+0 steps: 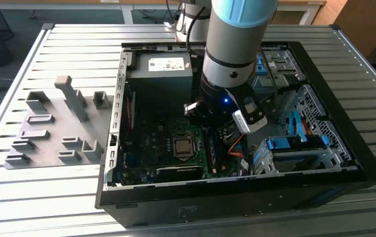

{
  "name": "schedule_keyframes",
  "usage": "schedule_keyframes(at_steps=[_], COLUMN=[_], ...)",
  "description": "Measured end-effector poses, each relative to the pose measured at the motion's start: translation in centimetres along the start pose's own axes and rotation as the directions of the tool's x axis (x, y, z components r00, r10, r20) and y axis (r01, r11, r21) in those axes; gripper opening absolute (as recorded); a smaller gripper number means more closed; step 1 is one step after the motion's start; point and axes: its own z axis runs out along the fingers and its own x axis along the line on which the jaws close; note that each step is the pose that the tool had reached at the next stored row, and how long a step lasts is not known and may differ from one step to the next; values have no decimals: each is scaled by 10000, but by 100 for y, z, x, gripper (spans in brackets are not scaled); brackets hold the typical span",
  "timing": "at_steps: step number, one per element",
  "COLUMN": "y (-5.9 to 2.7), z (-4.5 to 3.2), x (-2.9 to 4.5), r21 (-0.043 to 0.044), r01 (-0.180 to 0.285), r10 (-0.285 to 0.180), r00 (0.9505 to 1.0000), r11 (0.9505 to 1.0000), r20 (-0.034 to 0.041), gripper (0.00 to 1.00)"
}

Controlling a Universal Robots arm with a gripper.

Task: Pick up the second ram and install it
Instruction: 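Insert the second ram into the second slot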

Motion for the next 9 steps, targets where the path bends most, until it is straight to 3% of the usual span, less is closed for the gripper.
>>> schedule_keyframes(at_steps=[9], y=[1], z=[78], x=[-1], r21=[1], r01=[-98], r10=[98], r00=[10000], r11=[10000], r20=[-3], gripper=[14])
